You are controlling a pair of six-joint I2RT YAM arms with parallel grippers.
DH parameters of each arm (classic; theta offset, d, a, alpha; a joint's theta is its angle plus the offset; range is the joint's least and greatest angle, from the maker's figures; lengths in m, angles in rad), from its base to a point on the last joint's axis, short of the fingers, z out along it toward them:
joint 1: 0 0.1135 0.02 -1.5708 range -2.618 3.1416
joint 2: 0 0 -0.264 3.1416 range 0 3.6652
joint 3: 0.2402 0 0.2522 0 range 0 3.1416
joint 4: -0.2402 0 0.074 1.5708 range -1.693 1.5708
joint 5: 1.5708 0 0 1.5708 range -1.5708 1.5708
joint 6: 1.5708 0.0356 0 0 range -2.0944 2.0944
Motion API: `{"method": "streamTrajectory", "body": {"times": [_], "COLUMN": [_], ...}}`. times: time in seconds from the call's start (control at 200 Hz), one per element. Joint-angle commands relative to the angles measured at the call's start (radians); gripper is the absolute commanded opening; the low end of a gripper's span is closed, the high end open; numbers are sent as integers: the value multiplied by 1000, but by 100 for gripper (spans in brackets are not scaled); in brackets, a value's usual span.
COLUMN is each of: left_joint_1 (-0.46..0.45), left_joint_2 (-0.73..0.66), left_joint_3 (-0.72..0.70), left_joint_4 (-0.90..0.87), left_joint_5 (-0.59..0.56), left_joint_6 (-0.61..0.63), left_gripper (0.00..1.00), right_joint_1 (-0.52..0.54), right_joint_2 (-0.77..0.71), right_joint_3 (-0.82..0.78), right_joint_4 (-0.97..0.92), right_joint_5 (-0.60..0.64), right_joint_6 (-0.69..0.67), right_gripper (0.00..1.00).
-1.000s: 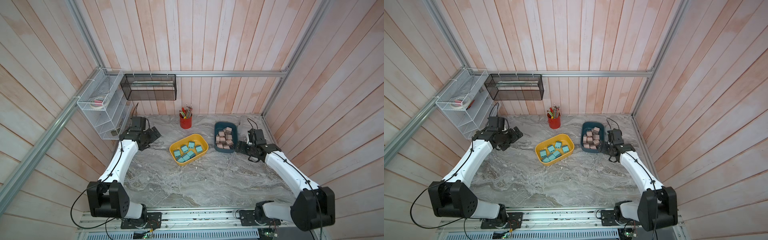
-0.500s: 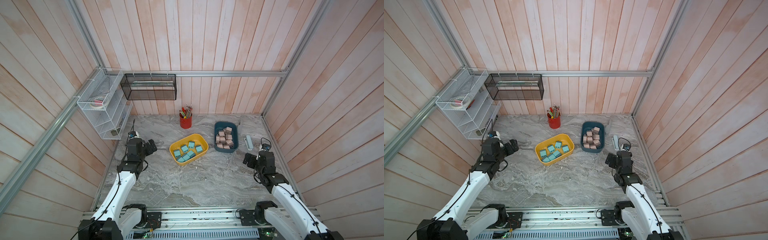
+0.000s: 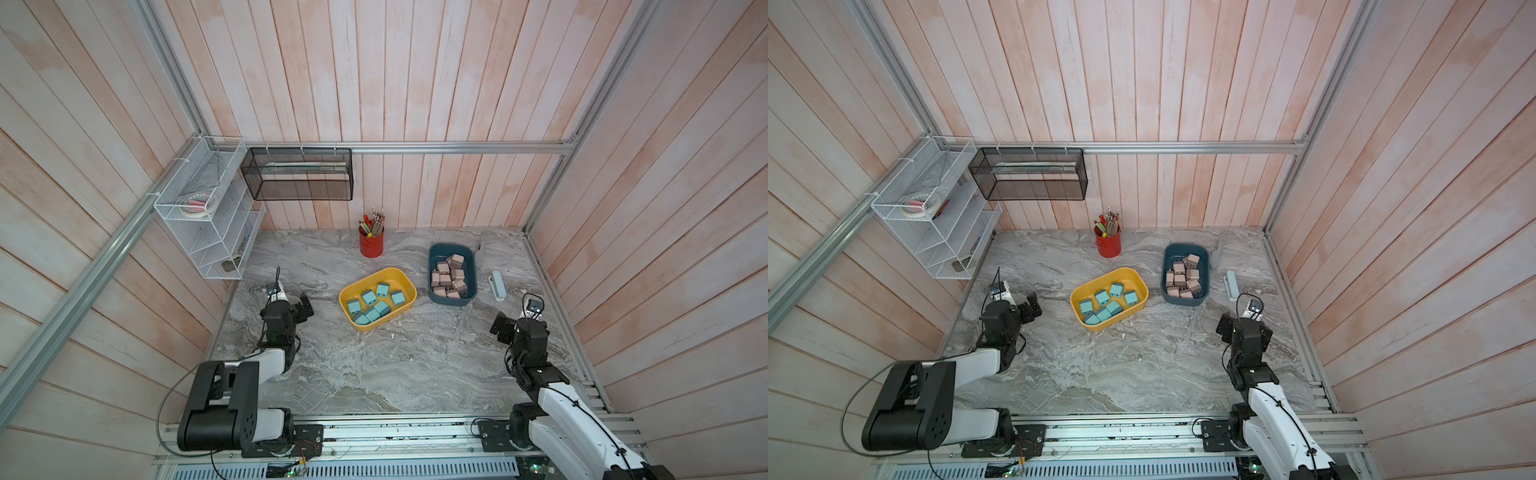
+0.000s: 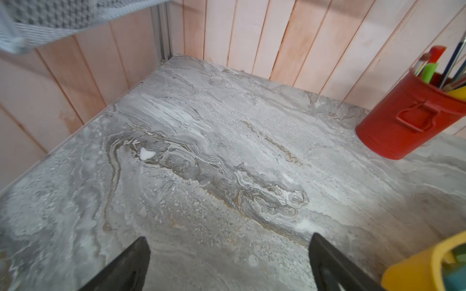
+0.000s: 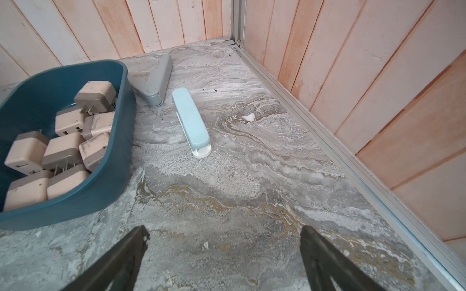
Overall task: Place the plugs by color into the storage box
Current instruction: Reset both arms
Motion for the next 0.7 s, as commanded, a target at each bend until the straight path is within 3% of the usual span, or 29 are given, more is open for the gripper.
{"method": "streamTrajectory", "body": {"times": [0.0, 0.05, 0.115, 0.185, 0.28, 0.355, 0.44, 0.545, 0.695], "left_joint_1": [-4, 9, 14, 14, 0, -1, -3, -3, -3], "left_joint_2": [48, 92, 169, 118, 143, 150, 144, 149, 149], "left_joint_3": [5, -46, -143, -115, -84, -95, -94, -95, -94], "left_joint_4": [232, 341, 633, 501, 485, 516, 503, 513, 509], "left_joint_5": [86, 28, 0, 26, 55, 54, 56, 55, 69], "left_joint_6": [173, 130, 133, 127, 164, 170, 169, 171, 175], "left_gripper": [100, 100, 100, 100, 100, 100, 100, 100, 100], "right_joint_1": [-4, -3, -4, -4, -3, -4, -5, -21, -49], "right_joint_2": [-48, -86, -138, -188, -222, -202, -89, 152, 475], "right_joint_3": [-45, -60, -80, -105, -134, -169, -196, -157, -60], "right_joint_4": [80, 76, 64, 53, 81, 219, 434, 634, 904], "right_joint_5": [16, 20, 15, 17, 10, -13, -13, 11, -97], "right_joint_6": [-37, -24, 1, 28, 23, -17, -63, -130, -216], "right_gripper": [98, 98, 98, 98, 98, 98, 98, 98, 98]}}
